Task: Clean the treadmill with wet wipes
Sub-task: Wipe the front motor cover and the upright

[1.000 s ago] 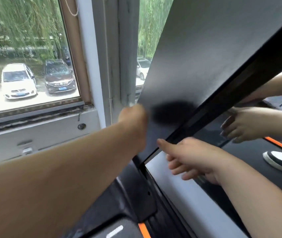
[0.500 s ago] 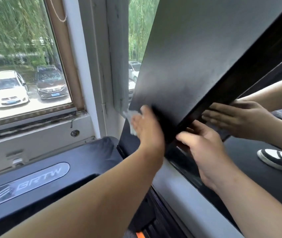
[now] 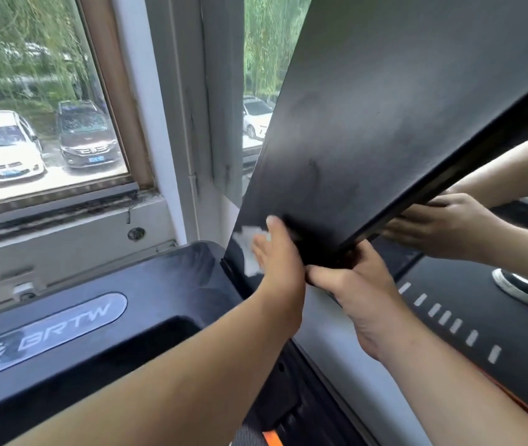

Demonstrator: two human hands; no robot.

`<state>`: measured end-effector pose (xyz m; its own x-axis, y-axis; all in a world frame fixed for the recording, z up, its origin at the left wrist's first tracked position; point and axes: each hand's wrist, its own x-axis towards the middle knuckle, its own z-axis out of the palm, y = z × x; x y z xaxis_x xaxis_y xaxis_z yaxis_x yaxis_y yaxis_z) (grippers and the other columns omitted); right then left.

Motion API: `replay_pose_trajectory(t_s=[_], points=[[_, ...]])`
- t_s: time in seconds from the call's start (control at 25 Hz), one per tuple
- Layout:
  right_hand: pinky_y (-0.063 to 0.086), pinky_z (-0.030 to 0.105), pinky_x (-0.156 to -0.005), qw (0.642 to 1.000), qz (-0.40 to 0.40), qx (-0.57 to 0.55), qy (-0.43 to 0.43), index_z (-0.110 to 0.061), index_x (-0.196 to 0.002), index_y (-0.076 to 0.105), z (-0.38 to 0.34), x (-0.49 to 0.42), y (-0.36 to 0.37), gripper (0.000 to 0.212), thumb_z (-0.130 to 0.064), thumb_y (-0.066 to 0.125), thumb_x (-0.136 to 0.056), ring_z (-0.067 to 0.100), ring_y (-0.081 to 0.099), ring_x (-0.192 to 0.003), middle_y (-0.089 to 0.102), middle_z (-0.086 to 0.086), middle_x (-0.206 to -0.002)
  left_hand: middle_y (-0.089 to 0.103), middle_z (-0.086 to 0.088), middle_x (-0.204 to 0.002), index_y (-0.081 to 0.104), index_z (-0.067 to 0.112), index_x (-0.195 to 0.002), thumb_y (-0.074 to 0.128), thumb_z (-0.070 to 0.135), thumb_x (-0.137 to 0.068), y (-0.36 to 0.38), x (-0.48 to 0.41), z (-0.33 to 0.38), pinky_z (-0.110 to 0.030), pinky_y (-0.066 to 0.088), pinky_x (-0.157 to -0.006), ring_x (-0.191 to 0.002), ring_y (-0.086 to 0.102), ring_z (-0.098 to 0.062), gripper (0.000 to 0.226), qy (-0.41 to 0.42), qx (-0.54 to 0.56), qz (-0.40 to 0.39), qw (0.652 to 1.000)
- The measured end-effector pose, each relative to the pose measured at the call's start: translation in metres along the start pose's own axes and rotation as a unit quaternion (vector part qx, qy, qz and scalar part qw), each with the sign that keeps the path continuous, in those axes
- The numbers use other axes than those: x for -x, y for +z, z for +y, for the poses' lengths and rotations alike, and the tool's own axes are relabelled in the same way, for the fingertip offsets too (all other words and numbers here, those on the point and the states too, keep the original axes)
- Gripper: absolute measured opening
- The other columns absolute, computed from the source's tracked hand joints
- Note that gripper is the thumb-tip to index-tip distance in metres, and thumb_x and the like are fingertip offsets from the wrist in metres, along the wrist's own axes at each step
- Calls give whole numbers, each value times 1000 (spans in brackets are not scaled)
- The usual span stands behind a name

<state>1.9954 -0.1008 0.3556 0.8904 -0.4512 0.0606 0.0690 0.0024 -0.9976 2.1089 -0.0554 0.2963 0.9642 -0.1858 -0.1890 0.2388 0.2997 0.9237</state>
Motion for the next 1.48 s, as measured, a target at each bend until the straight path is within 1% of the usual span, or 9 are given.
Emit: replay_pose_trajectory(t_s=[0.08,0.16,0.36,0.56,0.84,1.08,1.2,1.28,1.48], points=[[54,13,-76,999,33,13,-25,-19,-113,68,7,-2,6,42,9,74,-83,1,73,-95,79,-11,-99,52,7,-149,48,40,-139,36,104,-53,-10,-28,-24,-51,39,-110,-134,53,-24,108,-87,-12,2,996],[51,10,-75,997,59,43,-35,-23,-108,70,23,-3,10,31,-6,80,-84,-5,71,-91,78,-15,-95,53,8,-143,54,36,-125,37,100,-58,-17,-35,-1,-42,40,-106,-129,53,-18,93,-33,-47,6,998],[47,6,-72,985,109,128,-31,-25,-101,73,56,-6,20,22,-24,84,-82,-9,69,-88,76,-23,-90,3,14,-169,10,31,-162,24,74,-93,-29,-72,6,-32,-1,-124,-155,-2,-5,82,113,-58,-22,992],[41,-3,-65,983,127,125,-39,-22,-94,70,66,-9,22,18,-14,82,-83,-20,65,-78,71,-34,-78,53,18,-145,54,52,-131,36,103,-60,-83,-99,-153,-48,32,-114,-133,51,-13,89,-167,-2,17,986],[44,0,-65,983,140,111,-41,-23,-92,70,73,-11,24,18,-14,82,-83,-14,68,-79,74,-28,-82,34,16,-161,41,45,-149,31,107,-57,-69,-159,-38,-43,19,-121,-151,26,-6,111,-36,-2,-53,998],[45,-1,-68,986,131,98,-34,-21,-98,71,71,-8,27,18,-14,81,-85,-14,68,-83,75,-27,-87,42,3,-158,39,37,-150,43,107,-50,-95,-112,-132,-55,34,-116,-145,42,-25,122,-194,-3,-49,980],[45,1,-71,985,123,114,-31,-23,-99,72,69,-7,26,19,-17,82,-85,-13,68,-87,75,-26,-91,65,4,-130,56,36,-126,43,97,-52,-71,-82,-85,-54,44,-105,-124,61,-28,97,-204,13,23,979],[48,3,-76,984,118,127,-25,-24,-102,72,68,-8,24,21,-20,82,-84,-10,69,-90,76,-24,-93,60,9,-127,56,34,-114,35,91,-63,-48,-75,-21,-52,38,-109,-129,54,-23,79,-143,-46,53,987],[53,12,-78,989,113,89,26,-24,-104,71,63,-9,21,25,-19,84,-83,-4,72,-91,77,-19,-92,10,4,-169,23,20,-156,27,68,-91,-13,-26,42,-42,4,-126,-156,6,-13,81,118,-77,-35,989]])
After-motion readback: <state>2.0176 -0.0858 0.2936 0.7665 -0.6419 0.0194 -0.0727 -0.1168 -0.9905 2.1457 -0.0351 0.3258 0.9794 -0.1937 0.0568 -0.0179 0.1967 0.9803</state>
